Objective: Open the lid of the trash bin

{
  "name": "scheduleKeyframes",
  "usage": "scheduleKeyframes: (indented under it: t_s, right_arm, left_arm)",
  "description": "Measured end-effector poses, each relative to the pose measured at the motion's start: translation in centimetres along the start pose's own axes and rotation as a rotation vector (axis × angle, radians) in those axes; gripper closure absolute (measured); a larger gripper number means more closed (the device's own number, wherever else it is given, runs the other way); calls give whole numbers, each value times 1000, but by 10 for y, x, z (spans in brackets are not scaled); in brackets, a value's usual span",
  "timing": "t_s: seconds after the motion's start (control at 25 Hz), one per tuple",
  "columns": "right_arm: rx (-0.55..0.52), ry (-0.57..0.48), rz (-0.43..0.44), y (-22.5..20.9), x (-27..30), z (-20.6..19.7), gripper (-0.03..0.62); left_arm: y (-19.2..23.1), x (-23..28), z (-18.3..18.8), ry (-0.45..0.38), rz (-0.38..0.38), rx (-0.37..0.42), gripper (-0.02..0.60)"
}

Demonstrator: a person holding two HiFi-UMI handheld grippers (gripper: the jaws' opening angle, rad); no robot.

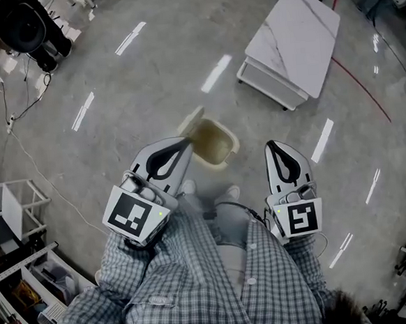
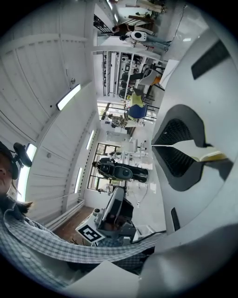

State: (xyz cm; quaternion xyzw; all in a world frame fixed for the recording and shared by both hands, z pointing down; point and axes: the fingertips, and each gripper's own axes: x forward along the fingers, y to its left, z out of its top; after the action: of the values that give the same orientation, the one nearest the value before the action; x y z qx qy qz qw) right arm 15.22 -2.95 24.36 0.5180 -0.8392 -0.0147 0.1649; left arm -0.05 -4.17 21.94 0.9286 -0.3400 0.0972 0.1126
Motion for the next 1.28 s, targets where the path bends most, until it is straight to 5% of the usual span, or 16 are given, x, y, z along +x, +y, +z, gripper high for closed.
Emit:
scheduleKeyframes:
  t_s: [0.4,1.28]
  right_arm:
    - [-6,11,30,9,8,4,569]
    - [-25,39,43,16,-4,-4,569]
  left_arm:
    - [7,3,10,-50,2,26,577]
    - [5,-6,3,-18,25,34,577]
